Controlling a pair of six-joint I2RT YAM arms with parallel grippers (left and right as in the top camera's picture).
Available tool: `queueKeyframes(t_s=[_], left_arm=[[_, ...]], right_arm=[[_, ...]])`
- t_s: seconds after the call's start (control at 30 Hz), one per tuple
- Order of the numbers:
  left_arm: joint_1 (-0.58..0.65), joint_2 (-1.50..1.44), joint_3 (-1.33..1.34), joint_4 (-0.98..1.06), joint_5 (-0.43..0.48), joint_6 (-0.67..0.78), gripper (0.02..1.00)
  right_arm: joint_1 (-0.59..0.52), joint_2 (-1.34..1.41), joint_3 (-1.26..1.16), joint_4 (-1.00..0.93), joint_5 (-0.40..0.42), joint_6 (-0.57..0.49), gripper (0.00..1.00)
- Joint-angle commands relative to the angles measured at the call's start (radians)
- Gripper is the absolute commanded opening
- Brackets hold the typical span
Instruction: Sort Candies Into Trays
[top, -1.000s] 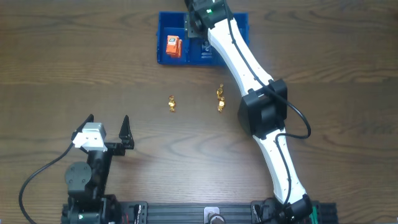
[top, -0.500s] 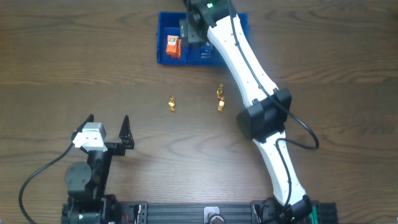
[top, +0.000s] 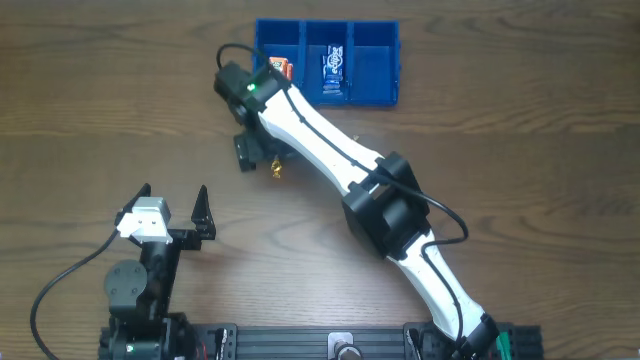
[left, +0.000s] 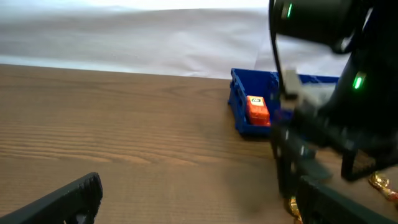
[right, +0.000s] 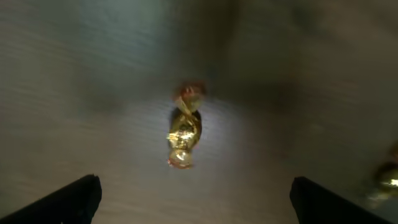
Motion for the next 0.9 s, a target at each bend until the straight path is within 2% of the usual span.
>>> queueKeyframes(t_s=[0.03, 0.2, 0.37, 0.47, 0.6, 0.77, 0.9], left_arm=[[0.003, -0.006, -0.021, -0.032, 0.018, -0.003, 0.998], [0.003, -0.006, -0.021, -0.032, 0.018, -0.003, 0.998], [0.003, -0.006, -0.021, -0.032, 0.018, -0.003, 0.998], [0.003, -0.006, -0.021, -0.032, 0.018, -0.003, 0.998], [0.003, -0.006, -0.021, -0.032, 0.018, -0.003, 0.998], [0.003, -0.006, -0.021, -0.032, 0.018, -0.003, 0.998], [0.003, -0.006, -0.021, -0.032, 0.018, -0.003, 0.998]], right_arm=[[-0.003, 0.008, -0.067, 0.058, -0.019, 0.036, 0.998], [-0.003, 0.021, -0.067, 0.102, 0.013, 0.048, 0.991], [-0.003, 0.039, -0.067, 0.105, 0.056, 0.119, 0.985], [-0.003, 0.051, -0.067, 0.119, 0.059, 0.125, 0.967], [-0.003, 0.063, -0.067, 0.124, 0.059, 0.125, 0.877], [-0.002, 0.078, -0.067, 0.124, 0.059, 0.125, 0.829], [0.002, 0.08, -0.067, 0.131, 0.058, 0.125, 0.667]])
